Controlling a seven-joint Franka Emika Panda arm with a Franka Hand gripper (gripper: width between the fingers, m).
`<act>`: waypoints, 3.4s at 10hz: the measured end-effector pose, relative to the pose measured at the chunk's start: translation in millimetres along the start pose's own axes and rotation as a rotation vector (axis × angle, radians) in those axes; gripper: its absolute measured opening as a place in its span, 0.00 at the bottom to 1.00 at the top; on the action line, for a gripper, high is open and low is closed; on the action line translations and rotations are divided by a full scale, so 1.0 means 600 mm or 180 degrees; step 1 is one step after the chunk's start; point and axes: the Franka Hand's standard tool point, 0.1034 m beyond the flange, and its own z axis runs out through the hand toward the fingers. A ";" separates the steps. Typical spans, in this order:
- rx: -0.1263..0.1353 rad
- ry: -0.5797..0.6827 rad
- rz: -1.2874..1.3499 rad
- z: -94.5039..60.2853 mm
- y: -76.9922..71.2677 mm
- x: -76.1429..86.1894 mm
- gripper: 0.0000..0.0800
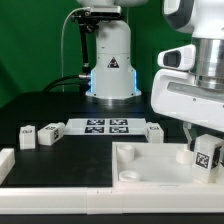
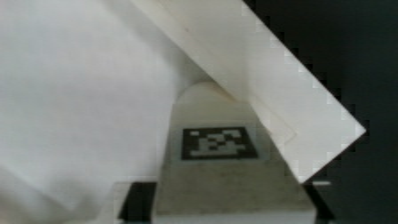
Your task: Assemble one leg
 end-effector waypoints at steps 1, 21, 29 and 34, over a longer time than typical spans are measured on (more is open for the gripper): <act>0.0000 -0.0001 -0.0072 0.000 0.000 -0.001 0.37; 0.0065 -0.0056 -0.4953 -0.002 0.017 0.003 0.36; -0.0058 0.0010 -0.1284 -0.005 0.010 -0.014 0.36; -0.0419 0.0390 -0.0206 -0.005 0.049 0.007 0.38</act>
Offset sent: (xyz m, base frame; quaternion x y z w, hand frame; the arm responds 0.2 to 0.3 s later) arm -0.0129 0.0092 0.0071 0.0198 -0.0369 -0.1990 0.9791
